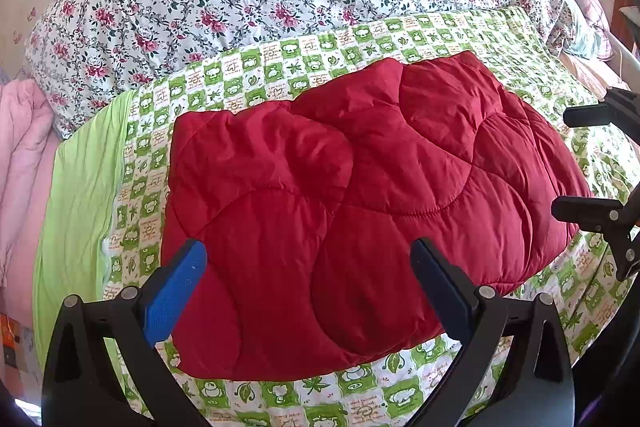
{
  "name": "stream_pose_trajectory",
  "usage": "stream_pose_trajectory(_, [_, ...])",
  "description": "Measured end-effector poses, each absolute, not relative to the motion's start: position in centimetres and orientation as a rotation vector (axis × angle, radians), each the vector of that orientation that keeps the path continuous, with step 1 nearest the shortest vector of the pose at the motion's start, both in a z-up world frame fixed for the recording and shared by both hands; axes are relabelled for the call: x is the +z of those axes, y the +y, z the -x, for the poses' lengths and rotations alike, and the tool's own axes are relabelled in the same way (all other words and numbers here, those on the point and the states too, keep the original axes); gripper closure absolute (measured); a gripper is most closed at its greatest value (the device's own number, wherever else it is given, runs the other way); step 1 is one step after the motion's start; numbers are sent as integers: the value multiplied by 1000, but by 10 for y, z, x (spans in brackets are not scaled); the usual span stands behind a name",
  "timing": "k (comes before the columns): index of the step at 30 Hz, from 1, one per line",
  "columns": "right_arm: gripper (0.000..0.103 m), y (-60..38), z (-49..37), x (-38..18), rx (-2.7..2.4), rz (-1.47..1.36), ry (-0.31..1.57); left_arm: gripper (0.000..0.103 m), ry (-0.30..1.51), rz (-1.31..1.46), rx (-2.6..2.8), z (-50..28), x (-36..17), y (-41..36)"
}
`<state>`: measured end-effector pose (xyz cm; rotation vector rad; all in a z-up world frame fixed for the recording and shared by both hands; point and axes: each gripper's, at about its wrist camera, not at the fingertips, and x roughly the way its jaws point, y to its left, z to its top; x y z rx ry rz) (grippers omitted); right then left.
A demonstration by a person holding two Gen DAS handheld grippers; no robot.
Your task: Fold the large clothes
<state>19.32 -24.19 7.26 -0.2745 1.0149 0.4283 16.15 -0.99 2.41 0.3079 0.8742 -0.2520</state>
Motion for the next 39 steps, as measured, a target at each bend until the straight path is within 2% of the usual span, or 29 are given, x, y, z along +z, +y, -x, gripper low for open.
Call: stream_pose_trajectory(39, [0,-252,-206,66,406,246,1019,1,858,-292,-237,-171,24,-4])
